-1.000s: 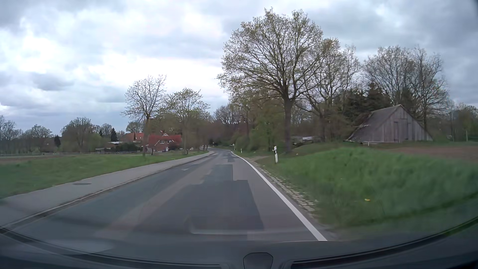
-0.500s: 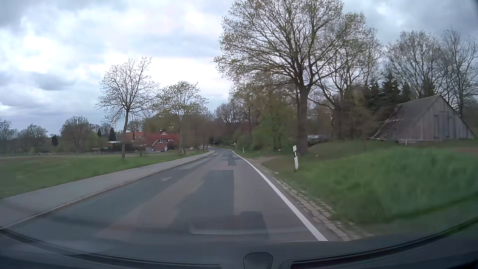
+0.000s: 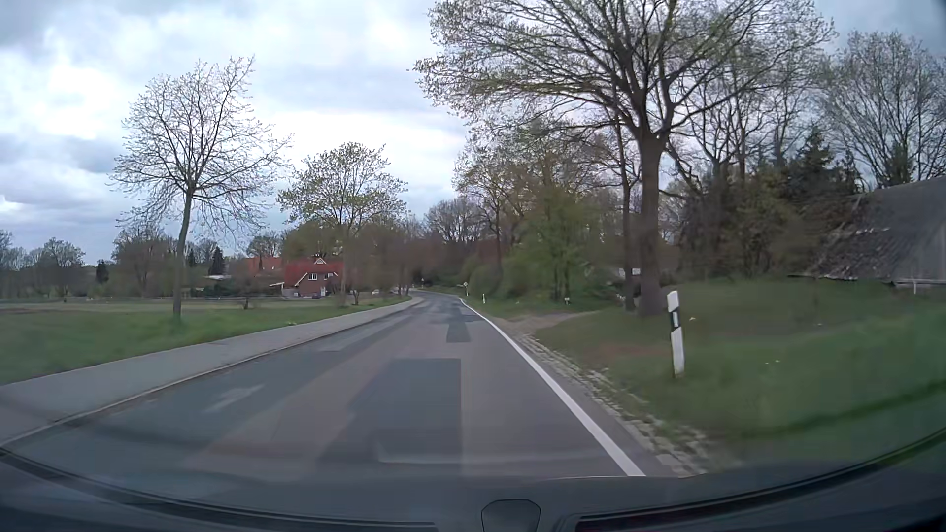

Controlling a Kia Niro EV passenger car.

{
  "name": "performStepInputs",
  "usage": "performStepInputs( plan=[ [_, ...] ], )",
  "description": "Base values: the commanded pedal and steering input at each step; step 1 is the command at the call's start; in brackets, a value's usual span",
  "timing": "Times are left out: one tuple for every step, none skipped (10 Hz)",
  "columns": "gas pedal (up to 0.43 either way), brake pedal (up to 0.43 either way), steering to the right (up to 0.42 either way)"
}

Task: Follow the waypoints while adhering to traffic rules and regulations

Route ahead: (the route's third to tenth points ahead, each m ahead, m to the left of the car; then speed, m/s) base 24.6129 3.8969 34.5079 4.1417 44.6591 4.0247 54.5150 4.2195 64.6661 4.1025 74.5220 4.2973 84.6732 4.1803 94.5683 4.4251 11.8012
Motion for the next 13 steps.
performStepInputs(
  plan=[
    [0.079, 0.000, -0.006],
    [0.079, 0.000, -0.006],
    [0.079, 0.000, -0.006],
    [0.079, 0.000, -0.006],
    [0.079, 0.000, -0.006],
    [0.079, 0.000, -0.006],
    [0.079, 0.000, -0.006],
    [0.079, 0.000, -0.005],
    [0.067, 0.000, -0.005],
    [0.059, 0.000, -0.005],
    [0.059, 0.000, -0.005],
    [0.059, 0.000, -0.005],
    [0.039, 0.000, -0.006]
  ],
)
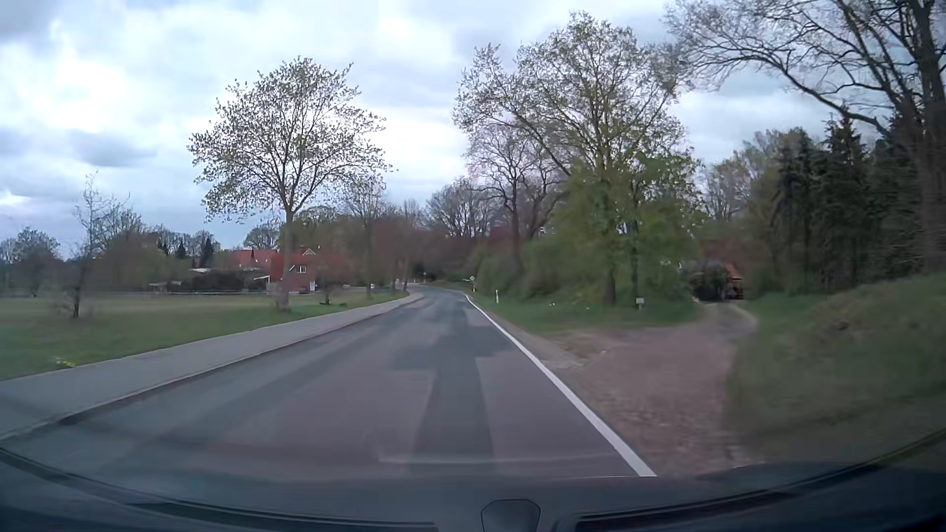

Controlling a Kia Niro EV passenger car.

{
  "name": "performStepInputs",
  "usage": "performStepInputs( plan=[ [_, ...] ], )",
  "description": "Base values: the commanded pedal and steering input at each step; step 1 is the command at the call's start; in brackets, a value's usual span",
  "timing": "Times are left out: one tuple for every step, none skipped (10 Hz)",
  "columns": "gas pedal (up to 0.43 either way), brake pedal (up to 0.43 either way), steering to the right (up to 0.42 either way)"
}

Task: Follow the waypoints while adhering to traffic rules and regulations

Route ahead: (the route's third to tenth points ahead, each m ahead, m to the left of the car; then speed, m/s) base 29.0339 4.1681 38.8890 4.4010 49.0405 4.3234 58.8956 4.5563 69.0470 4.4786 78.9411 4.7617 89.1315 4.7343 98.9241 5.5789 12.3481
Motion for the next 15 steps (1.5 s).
performStepInputs(
  plan=[
    [0.039, 0.000, -0.005],
    [0.039, 0.000, -0.005],
    [0.028, 0.000, -0.005],
    [0.008, 0.000, -0.005],
    [0.000, 0.000, -0.005],
    [0.000, 0.000, -0.005],
    [0.000, 0.000, -0.005],
    [0.000, 0.000, -0.005],
    [0.000, 0.000, -0.005],
    [0.000, 0.000, -0.006],
    [0.000, 0.000, -0.005],
    [0.000, 0.000, -0.005],
    [0.000, 0.000, -0.006],
    [0.000, 0.000, -0.006],
    [0.000, 0.000, -0.006]
  ],
)
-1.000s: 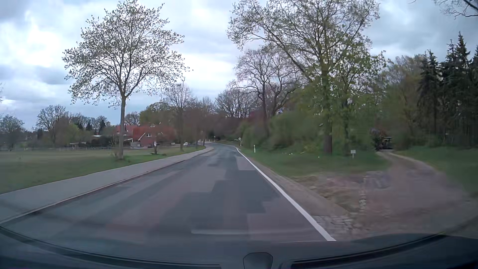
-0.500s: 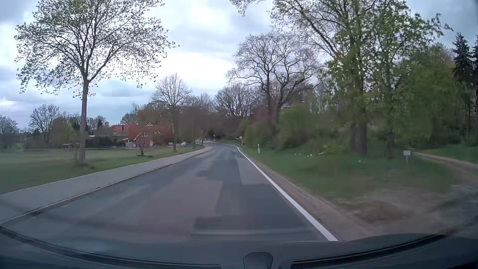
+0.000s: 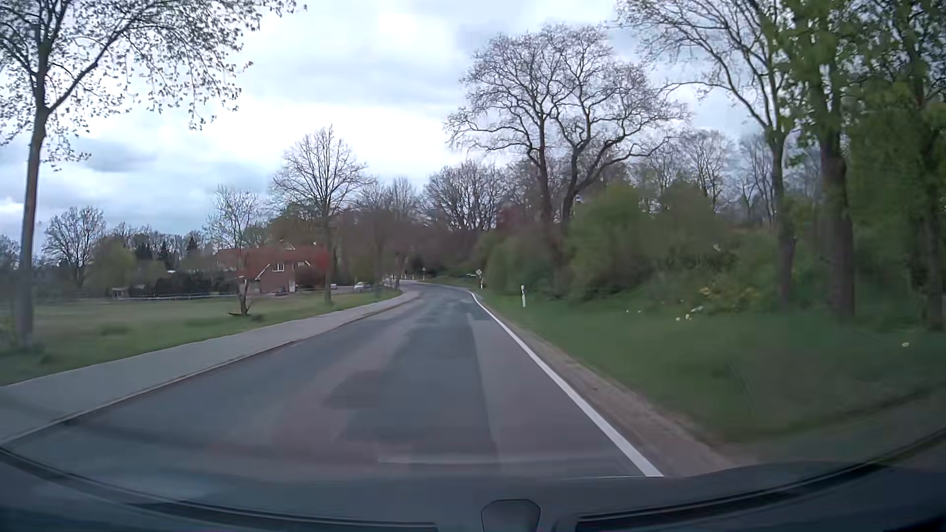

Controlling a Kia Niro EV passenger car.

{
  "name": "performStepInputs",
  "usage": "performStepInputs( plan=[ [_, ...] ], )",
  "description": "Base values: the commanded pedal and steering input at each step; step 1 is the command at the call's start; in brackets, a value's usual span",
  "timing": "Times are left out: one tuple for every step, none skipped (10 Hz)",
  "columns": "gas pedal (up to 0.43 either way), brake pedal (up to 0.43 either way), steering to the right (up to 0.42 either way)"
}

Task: Follow the waypoints while adhering to traffic rules and regulations

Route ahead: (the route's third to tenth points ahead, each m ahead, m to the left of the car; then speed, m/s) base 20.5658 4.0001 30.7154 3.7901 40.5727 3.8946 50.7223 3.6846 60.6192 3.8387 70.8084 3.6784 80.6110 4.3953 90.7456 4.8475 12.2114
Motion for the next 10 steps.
performStepInputs(
  plan=[
    [0.000, 0.000, -0.006],
    [0.000, 0.000, -0.006],
    [0.000, 0.000, -0.006],
    [0.000, 0.000, -0.006],
    [0.000, 0.000, -0.006],
    [0.000, 0.000, -0.006],
    [0.000, 0.000, -0.006],
    [0.000, 0.000, -0.006],
    [0.000, 0.000, -0.006],
    [0.000, 0.000, -0.006]
  ],
)
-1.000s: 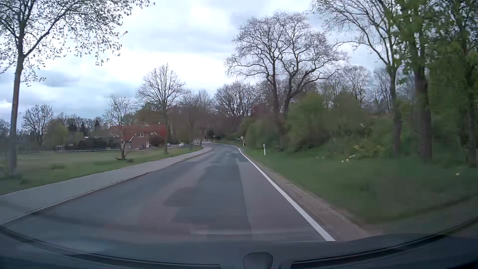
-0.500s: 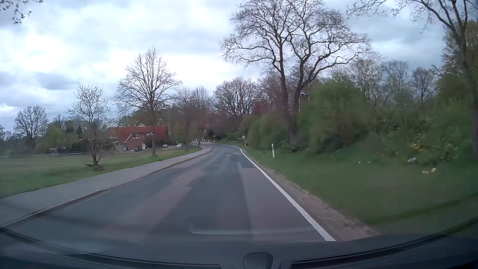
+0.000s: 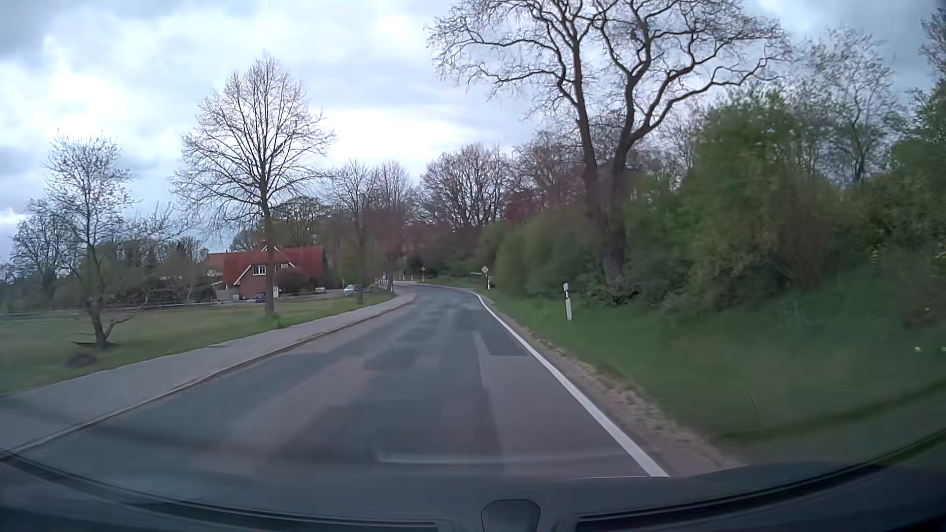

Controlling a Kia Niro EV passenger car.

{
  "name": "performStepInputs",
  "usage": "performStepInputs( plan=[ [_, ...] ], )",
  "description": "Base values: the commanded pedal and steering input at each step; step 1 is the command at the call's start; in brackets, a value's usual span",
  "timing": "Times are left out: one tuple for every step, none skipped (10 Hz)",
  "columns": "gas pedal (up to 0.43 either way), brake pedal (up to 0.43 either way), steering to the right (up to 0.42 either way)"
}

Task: Follow the waypoints while adhering to traffic rules and regulations

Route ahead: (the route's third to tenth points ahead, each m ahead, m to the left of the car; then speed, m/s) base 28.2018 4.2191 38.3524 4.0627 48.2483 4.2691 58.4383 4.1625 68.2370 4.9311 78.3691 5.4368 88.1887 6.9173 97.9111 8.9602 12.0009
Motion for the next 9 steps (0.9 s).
performStepInputs(
  plan=[
    [0.000, 0.000, -0.009],
    [0.000, 0.000, -0.011],
    [0.000, 0.000, -0.011],
    [0.000, 0.000, -0.009],
    [0.000, 0.000, -0.004],
    [0.000, 0.000, -0.002],
    [0.000, 0.000, -0.002],
    [0.000, 0.000, -0.002],
    [0.000, 0.000, -0.002]
  ],
)
